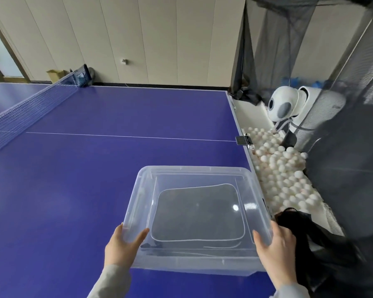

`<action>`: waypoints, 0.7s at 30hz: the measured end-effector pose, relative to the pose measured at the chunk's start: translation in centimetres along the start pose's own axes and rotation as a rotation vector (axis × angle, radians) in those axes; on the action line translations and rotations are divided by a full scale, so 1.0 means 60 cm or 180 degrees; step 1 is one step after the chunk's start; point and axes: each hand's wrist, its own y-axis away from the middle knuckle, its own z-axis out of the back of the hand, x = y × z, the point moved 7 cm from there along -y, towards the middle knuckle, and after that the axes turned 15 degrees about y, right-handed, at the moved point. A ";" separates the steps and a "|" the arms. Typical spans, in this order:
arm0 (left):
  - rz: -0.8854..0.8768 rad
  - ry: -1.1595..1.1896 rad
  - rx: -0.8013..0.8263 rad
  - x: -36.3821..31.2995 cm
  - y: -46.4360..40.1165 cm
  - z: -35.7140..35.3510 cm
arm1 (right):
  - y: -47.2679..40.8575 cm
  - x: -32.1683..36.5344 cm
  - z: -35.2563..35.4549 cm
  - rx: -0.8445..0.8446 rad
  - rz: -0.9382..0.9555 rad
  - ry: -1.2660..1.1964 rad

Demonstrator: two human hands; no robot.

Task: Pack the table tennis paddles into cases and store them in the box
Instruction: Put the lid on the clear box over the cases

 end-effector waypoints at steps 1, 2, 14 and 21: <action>-0.0007 -0.0017 0.0022 0.001 -0.003 -0.001 | 0.001 -0.001 -0.002 0.0011 -0.0012 -0.0009; 0.0001 -0.0041 0.0049 0.001 -0.006 -0.003 | 0.001 -0.001 -0.004 0.0026 -0.0025 -0.0003; 0.0069 -0.0079 0.0133 0.008 -0.021 -0.022 | -0.004 -0.006 -0.009 0.0148 -0.0117 -0.0036; 0.0183 -0.0021 0.0112 0.017 -0.023 -0.022 | 0.014 -0.015 -0.021 0.0320 -0.0213 -0.0203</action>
